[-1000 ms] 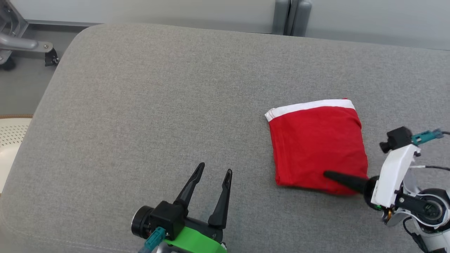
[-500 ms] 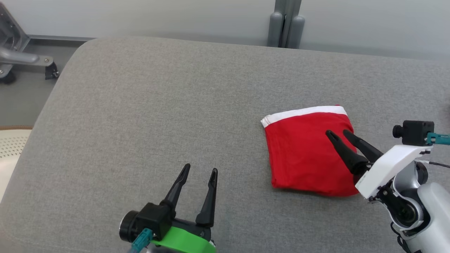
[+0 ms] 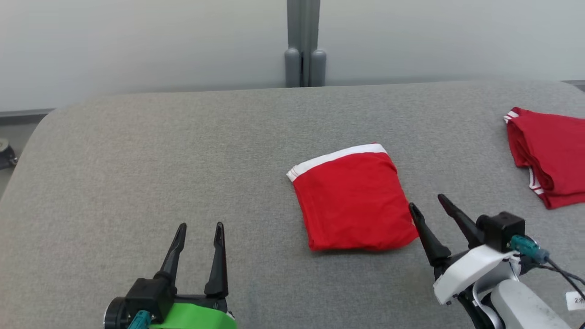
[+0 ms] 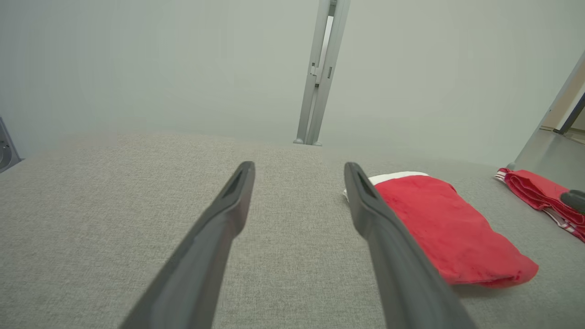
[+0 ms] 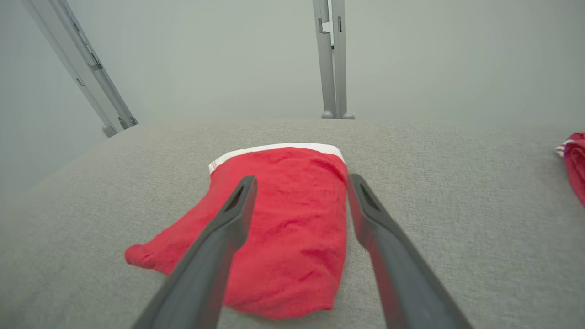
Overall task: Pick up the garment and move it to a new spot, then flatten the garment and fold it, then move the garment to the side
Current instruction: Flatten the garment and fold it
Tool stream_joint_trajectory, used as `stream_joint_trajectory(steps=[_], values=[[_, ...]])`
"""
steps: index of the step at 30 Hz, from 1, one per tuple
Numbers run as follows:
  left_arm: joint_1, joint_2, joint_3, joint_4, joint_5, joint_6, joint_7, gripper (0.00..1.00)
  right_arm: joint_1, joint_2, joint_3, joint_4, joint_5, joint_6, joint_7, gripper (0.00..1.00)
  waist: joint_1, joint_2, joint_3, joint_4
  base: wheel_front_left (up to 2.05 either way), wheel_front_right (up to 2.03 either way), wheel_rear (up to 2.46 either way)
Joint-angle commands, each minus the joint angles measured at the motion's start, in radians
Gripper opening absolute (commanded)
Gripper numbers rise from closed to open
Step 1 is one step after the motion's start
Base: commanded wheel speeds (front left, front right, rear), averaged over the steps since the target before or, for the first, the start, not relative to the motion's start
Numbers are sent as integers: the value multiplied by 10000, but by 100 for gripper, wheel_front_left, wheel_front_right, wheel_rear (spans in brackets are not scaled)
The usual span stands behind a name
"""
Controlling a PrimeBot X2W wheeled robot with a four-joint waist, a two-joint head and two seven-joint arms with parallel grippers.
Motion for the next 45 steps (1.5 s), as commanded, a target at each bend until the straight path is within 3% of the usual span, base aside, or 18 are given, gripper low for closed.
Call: stream_joint_trajectory(steps=[1,6,13,24,45], values=[[238,19,156,-22,60,-47,-26,100,215,136,-98,157,-325,-3,-86,100,0,0,-410,-684,0,0,0],[540,18,774,-190,201,-90,-28,100,860,869,-1175,-712,-2101,-5,-107,100,0,0,-521,-1123,0,0,0],[1039,18,1210,-763,418,-64,-26,100,1682,1608,-2190,-1943,-3246,-6,-112,100,0,0,-701,-1292,0,0,0],[1570,20,1188,-388,888,-83,-26,100,2557,1900,-2409,-2329,-3419,-8,-115,100,0,0,-1083,-887,0,0,0],[1434,18,1145,-192,921,27,-26,100,2824,2053,-2603,-2059,-3222,-8,-116,100,0,0,-1208,-775,0,0,0]])
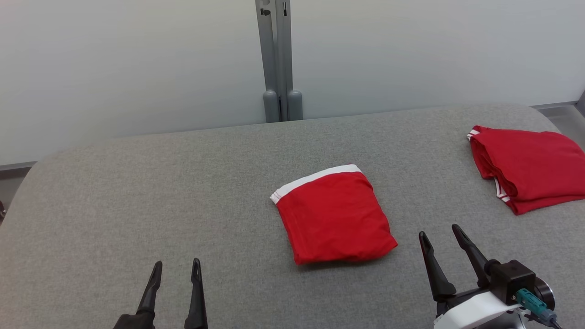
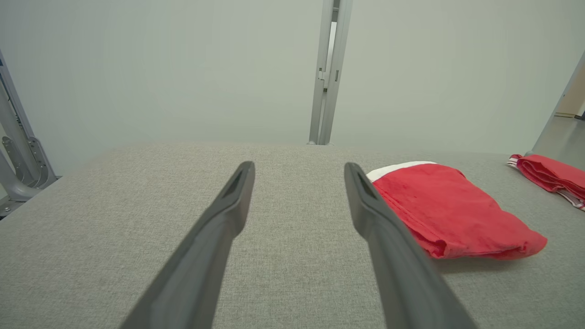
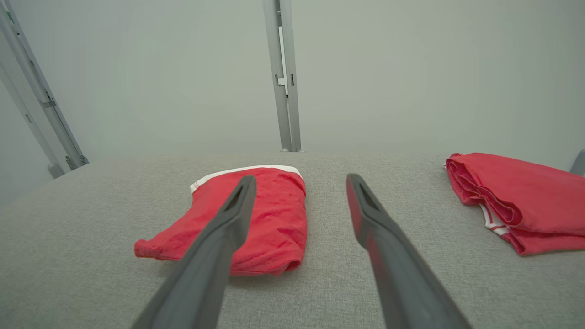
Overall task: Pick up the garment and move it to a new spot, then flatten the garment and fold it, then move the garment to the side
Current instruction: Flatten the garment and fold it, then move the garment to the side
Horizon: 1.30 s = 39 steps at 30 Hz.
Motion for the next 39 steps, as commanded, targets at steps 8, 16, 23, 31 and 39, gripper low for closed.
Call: stream_joint_trajectory(steps=[8,16,23,31,39], values=[[-101,18,-7,30,29,24,-26,100,29,118,-199,-13,-65,-14,-24,100,0,-1,61,-1,0,0,0],[-146,19,-12,131,-60,10,-26,100,19,195,-321,46,-86,-14,-24,100,0,-1,40,2,0,0,0],[-170,19,-19,216,-107,40,-26,100,37,202,-294,49,-61,-14,-24,100,0,-1,0,26,0,0,0],[-182,19,21,244,-22,41,-26,100,25,126,-208,71,-9,-14,-24,100,0,-1,-8,66,0,0,0],[-168,19,-22,258,0,31,-26,100,120,56,-66,74,42,-14,-24,100,0,-1,-15,126,0,0,0]])
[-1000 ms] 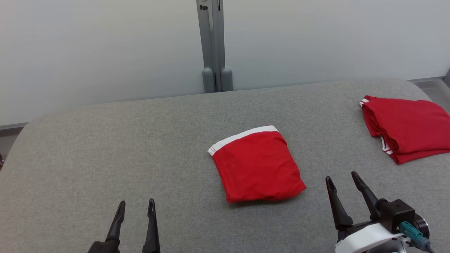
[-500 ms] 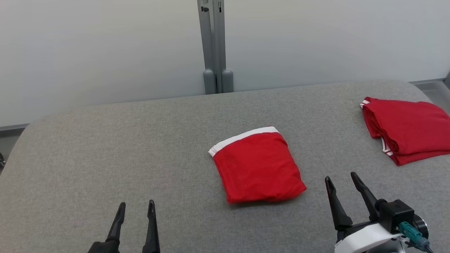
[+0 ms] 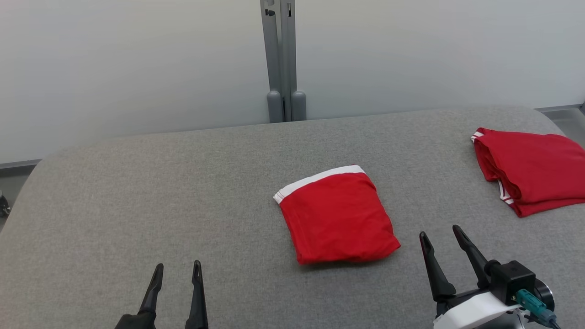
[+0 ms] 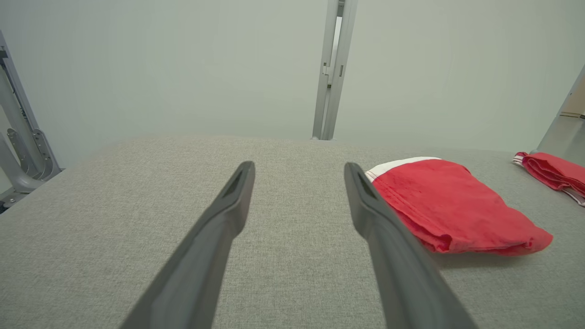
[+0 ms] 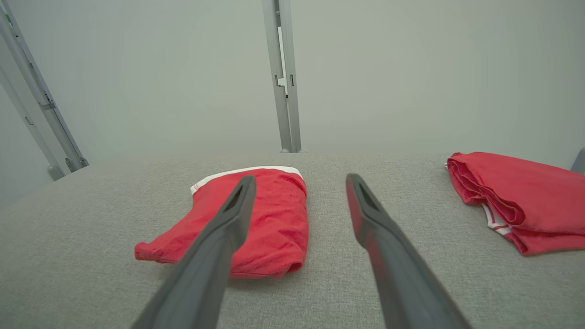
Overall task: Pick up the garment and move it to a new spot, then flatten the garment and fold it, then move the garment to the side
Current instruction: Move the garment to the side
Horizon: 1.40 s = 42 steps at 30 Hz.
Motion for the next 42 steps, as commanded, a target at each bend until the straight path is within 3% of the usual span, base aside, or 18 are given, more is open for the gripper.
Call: stream_joint_trajectory(steps=[1,9,13,20,25,31,37,42], values=[[-115,21,-8,6,90,25,-26,100,116,-58,39,26,62,-14,-24,100,0,0,19,24,0,0,0],[-189,21,-82,-52,101,-13,-26,100,41,-15,19,123,556,-14,-26,100,0,0,307,220,0,0,0],[-250,20,-167,-76,118,-9,-26,100,-337,-97,298,757,1081,-11,-24,100,0,0,587,268,0,0,0],[-561,21,-405,-61,184,-93,-26,100,-1879,-968,1705,2407,2976,-14,27,100,0,0,1199,352,0,0,0],[-1053,21,-591,-143,155,-181,-26,100,-3348,-1742,2686,3180,5263,-11,1167,100,0,0,1986,577,0,0,0],[-1645,21,-830,-102,185,-274,-26,100,-4616,-2662,3294,3096,8021,-11,2870,100,0,0,2782,881,0,0,0],[-2007,21,-1076,-17,251,-379,-26,100,-5389,-3621,3926,3152,9409,-11,3882,100,0,0,3324,1121,0,0,0],[-2184,21,-1256,38,249,-401,-26,100,-5803,-3876,4633,3328,9737,-11,3983,100,0,0,3573,1175,0,0,0]])
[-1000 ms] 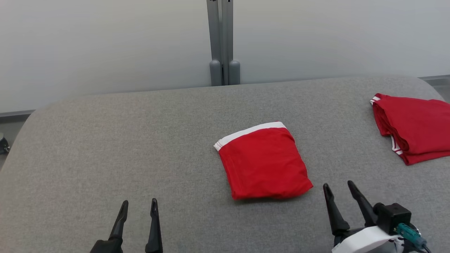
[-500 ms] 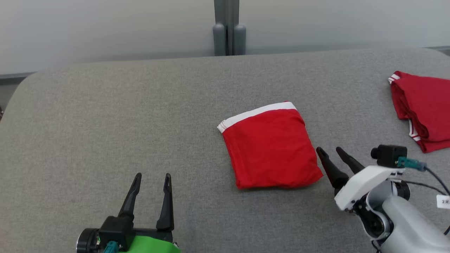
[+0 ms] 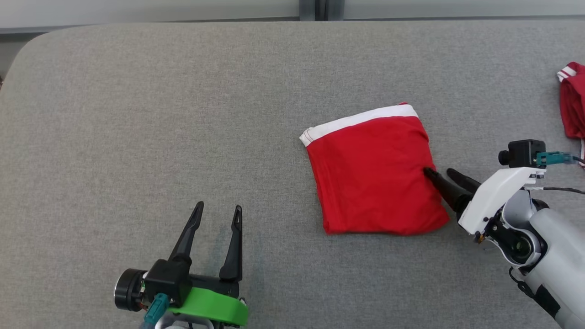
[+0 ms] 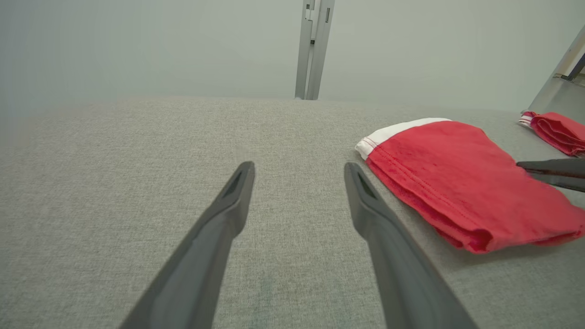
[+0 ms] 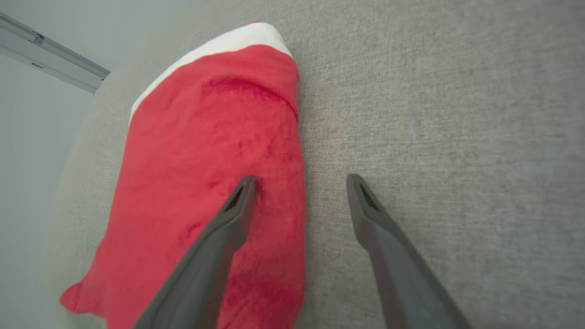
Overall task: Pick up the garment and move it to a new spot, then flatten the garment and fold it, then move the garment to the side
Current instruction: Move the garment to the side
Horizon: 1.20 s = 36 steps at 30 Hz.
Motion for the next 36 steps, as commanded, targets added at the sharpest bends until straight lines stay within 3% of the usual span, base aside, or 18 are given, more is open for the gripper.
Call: stream_joint_trajectory(steps=[1,2,3,4,10,18,28,36], values=[[-185,21,-35,45,2,-25,-26,100,-157,32,242,134,70,-7,-64,72,0,0,214,133,0,0,0],[-202,21,-56,59,8,-17,-26,100,-203,46,398,203,65,-7,-74,48,0,0,235,125,0,0,0],[-245,21,-77,80,15,6,-26,100,-253,86,599,313,95,-7,-54,16,0,0,257,112,0,0,0],[-294,21,-102,91,17,23,-26,100,-276,140,767,377,145,-7,-51,0,0,0,273,100,0,0,0],[-411,21,-155,61,28,82,-26,100,-680,-205,1492,644,79,-17,-593,0,0,0,373,-49,0,0,0],[-495,21,-172,52,102,-66,-26,100,-1456,-1938,2191,760,-807,-14,-1457,0,0,0,654,-619,0,0,0],[-669,26,93,27,524,-281,-26,100,-2628,-3749,2046,1059,-1884,-13,-2245,0,0,0,1182,-1434,0,0,0],[-921,29,272,-26,839,-520,-26,100,-3708,-4266,1548,1770,-2569,-13,-2683,0,0,0,1803,-1752,0,0,0]])
